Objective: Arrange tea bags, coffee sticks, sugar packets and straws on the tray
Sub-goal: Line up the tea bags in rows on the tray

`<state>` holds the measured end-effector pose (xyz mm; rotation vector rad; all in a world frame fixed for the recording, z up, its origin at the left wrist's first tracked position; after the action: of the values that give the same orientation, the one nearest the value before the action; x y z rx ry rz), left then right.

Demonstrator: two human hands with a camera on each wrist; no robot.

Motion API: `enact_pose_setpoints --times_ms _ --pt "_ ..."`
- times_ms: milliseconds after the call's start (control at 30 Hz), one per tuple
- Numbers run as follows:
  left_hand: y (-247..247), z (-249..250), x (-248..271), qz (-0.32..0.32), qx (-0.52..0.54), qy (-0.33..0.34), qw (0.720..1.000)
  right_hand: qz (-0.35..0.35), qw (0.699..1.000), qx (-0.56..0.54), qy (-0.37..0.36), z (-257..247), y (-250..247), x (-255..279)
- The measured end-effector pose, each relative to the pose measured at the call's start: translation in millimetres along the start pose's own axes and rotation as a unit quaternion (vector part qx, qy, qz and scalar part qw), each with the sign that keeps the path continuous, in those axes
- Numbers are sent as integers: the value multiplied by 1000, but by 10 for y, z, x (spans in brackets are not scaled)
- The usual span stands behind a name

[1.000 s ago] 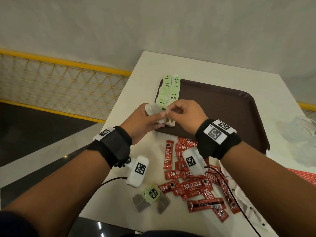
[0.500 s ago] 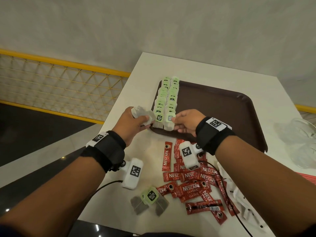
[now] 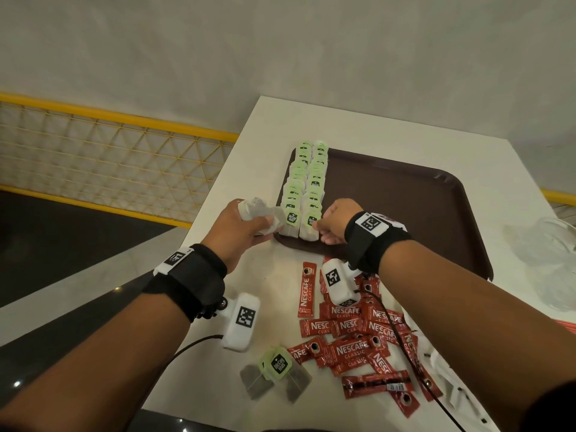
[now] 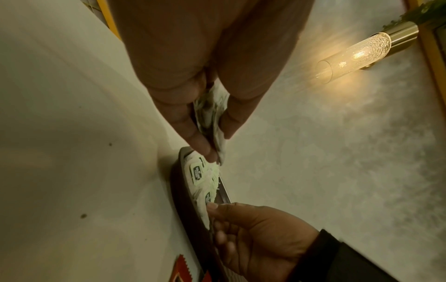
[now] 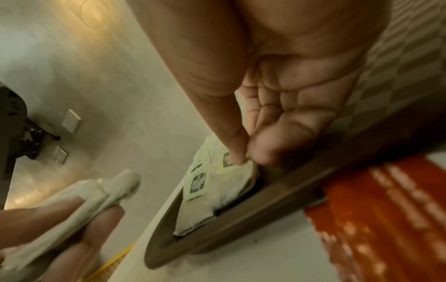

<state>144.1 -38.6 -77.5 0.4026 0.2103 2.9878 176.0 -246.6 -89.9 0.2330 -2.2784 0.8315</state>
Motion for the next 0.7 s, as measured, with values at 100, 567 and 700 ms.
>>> enact_pose_setpoints --times_ms 100,567,700 --pt "-2 -42 -14 2 -1 -10 1000 74 986 116 -89 -209 -156 71" --pt "121 59 -51 10 -21 19 1000 131 918 132 -350 -822 109 622" --pt "85 120 -64 46 -157 44 985 93 939 68 -323 -803 126 548"
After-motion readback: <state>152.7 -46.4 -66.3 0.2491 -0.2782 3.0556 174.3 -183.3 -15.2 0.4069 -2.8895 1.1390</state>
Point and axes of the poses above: each hand's wrist, its own x-axis away from the middle knuckle, its own y-axis out of the palm, z = x × y, the point moved 10 cm from there along -x, towards the middle knuckle, and after that the axes turned 6 degrees about -z, right-handed, at the moved point
